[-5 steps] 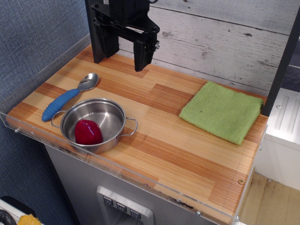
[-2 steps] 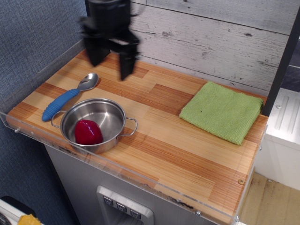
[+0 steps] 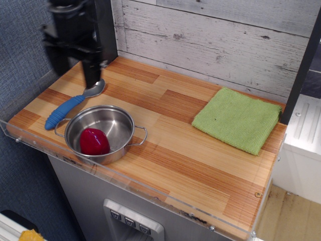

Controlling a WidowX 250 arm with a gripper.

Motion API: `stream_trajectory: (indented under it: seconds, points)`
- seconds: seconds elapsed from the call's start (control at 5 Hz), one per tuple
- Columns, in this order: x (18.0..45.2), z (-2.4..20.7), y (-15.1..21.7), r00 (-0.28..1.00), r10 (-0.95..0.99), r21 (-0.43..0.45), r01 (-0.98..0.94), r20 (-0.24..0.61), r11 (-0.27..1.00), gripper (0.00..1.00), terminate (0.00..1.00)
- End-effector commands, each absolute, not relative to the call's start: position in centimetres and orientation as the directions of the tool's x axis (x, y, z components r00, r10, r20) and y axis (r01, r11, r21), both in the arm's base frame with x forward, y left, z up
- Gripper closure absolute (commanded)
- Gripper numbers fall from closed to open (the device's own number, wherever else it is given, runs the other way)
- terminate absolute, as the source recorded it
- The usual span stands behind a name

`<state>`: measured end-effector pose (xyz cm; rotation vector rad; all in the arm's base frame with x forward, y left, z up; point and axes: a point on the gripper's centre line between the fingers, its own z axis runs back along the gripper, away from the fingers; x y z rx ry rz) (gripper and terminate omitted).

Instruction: Put the spoon on the green cloth.

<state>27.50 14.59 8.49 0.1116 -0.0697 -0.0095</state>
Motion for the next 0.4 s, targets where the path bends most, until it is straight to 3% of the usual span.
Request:
stream_trajectory:
  seconds: [0.0,0.2]
  points:
    - [28.2,6.3,17.9,0.999,0.021,0.131,-0.027,0.046,0.991,0.0,0.0]
    - [28.1,4.5,18.6,0.999,0.037,0.121,-0.038,0.013,0.992,0.0,0.0]
